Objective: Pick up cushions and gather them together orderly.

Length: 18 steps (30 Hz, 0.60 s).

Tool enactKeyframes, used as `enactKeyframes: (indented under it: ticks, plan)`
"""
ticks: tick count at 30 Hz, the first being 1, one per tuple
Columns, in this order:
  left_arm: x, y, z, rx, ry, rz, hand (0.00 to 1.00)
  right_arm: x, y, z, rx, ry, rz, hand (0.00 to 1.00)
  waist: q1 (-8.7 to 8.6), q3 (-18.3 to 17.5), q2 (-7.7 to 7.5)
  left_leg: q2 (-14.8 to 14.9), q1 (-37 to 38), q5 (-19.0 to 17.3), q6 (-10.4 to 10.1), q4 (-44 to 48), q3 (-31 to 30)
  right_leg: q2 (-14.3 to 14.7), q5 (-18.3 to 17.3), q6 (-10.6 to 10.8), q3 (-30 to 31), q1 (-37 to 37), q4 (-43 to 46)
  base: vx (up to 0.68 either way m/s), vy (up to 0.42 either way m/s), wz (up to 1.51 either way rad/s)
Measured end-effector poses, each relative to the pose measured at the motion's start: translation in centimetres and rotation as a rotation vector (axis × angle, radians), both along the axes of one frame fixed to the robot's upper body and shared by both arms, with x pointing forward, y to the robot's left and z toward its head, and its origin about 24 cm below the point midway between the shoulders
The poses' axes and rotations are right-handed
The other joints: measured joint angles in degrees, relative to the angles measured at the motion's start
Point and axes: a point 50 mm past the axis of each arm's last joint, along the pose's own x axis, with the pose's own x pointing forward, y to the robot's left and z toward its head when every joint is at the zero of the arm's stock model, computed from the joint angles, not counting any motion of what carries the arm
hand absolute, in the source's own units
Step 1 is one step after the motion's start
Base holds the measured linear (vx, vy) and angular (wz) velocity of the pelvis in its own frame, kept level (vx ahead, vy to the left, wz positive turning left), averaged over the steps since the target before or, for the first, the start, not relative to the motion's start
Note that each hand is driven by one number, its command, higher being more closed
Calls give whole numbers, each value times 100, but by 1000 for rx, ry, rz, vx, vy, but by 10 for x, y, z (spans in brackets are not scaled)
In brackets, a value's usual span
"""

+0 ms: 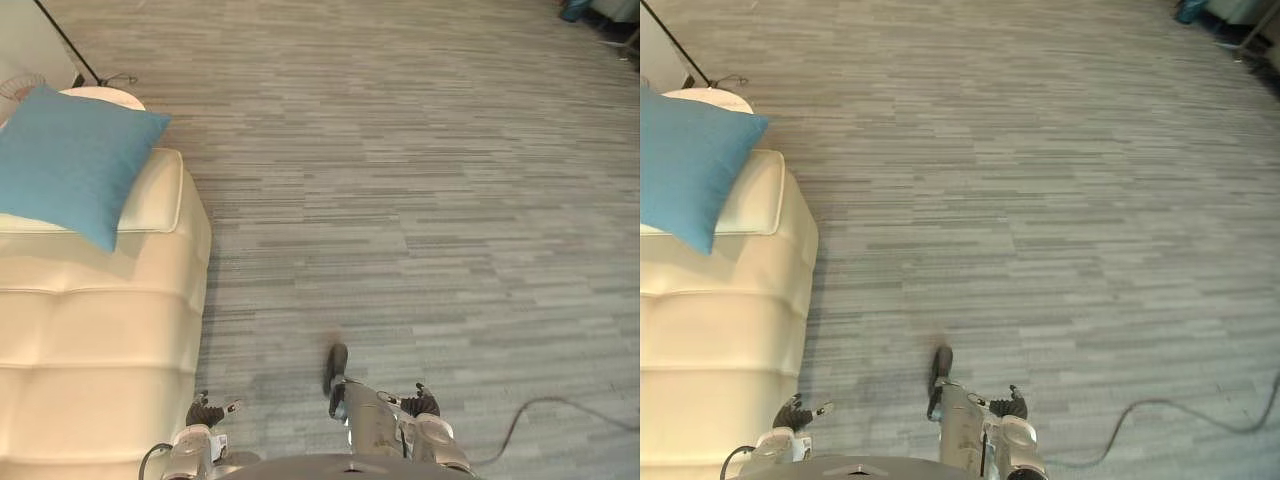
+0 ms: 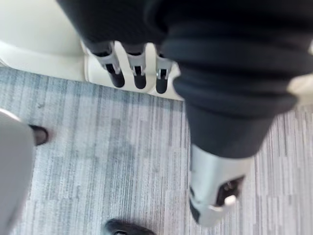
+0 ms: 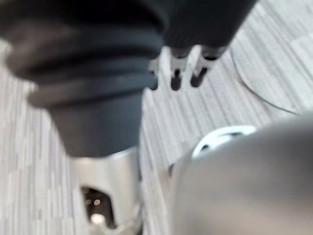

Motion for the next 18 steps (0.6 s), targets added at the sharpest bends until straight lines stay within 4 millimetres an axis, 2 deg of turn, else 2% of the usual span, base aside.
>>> enactKeyframes:
  ticks: [1, 2, 3, 4, 5, 7, 8, 10, 11, 13, 14, 15, 16, 17, 18]
  plan:
    - [6, -11, 0, -28, -12, -12, 0, 9, -8, 5, -18, -27, -13, 0, 10, 129, 239, 176, -65, 207, -182, 424, -168, 58, -604, -178, -131, -102, 782, 776, -252, 47]
    - [6, -14, 0, -37, -12, -4, 0, 10, -11, 6, -20, -29, -25, 0, 36, 151, 283, 210, -125, 404, -261, 741, -208, 47, -898, -226, -190, -131, 1133, 731, -238, 28]
    - [7, -15, 0, -39, -19, 9, 0, 10, -13, 6, -25, -29, -24, 0, 55, 159, 357, 252, -398, 824, -259, 1569, -294, 44, -1303, -236, -275, 31, 1362, 738, -220, 31]
    - [8, -14, 1, -44, -26, 32, 0, 11, -11, 6, -30, -28, -6, 0, 50, 219, 455, 413, -1011, 1671, -364, 3080, -326, 69, -1611, -299, -403, 489, 1292, 861, -218, 41]
    - [12, -14, 3, -43, -47, 36, 0, 9, -9, 5, -28, -18, 9, 0, 111, 270, 506, 640, -1631, 1592, -416, 4406, -162, 166, -1762, -354, -465, 925, 1114, 676, -150, 30]
    - [17, -12, 7, -37, -76, 43, 0, 10, -6, 5, -25, -16, 16, 0, 271, 301, 500, 880, -2141, 1321, -356, 5331, 260, 240, -1834, -393, -476, 1423, 859, 526, -80, 2]
    - [20, -10, 10, -33, -101, 50, 0, 10, -4, 4, -19, -17, 16, 0, 372, 299, 444, 901, -2640, 1080, -303, 5490, 575, 217, -1841, -383, -494, 1987, 437, 543, -39, 3]
    - [22, -8, 12, -28, -118, 51, 0, 9, -3, 4, -16, -15, 19, 0, 440, 280, 369, 876, -3157, 871, -229, 4991, 916, 117, -1899, -251, -600, 2514, -44, 568, 21, 16]
    - [24, -9, 14, -28, -128, 45, 0, 9, -3, 4, -16, -15, 18, 0, 456, 275, 390, 863, -3471, 775, -171, 4308, 1172, 35, -1945, -59, -693, 2826, -311, 506, 71, 25]
    - [25, -10, 14, -27, -131, 38, 0, 9, -3, 4, -11, -15, 6, 0, 453, 275, 392, 775, -3552, 782, -168, 3136, 1585, -89, -2010, 79, -858, 3138, -504, 503, 141, 39]
    - [24, -12, 13, -30, -123, 27, 0, 2, -5, 1, -12, 2, -5, 0, 447, 242, 431, 582, -3508, 1256, -153, 1672, 1962, -153, -2120, 260, -1042, 3423, -618, 625, 219, 61]
    - [22, -13, 12, -39, -121, 25, 0, -5, -9, -1, -21, 25, -8, 0, 495, 200, 495, 464, -3432, 2082, 396, 1006, 2124, -129, -2297, 490, -1063, 3600, -648, 525, 193, 69]
    - [25, -11, 13, -30, -130, 24, 0, -6, -4, -3, -8, 35, -8, 0, 490, 183, 337, 308, -3397, 2066, 354, 974, 2202, -288, -2326, 514, -1084, 3686, -684, 421, 143, 71]
    - [25, -6, 14, -13, -129, 16, 0, -6, 1, -5, 4, 42, -1, 0, 456, 123, 162, 62, -3365, 2074, 411, 746, 2241, -410, -2226, 440, -1108, 3689, -731, 407, 142, 78]
    - [25, 1, 14, 0, -128, 19, 0, -3, 6, -5, 17, 42, 5, 0, 493, 85, 23, -80, -3370, 1988, 522, 703, 2214, -471, -1962, 436, -1097, 3730, -805, 569, 198, 77]
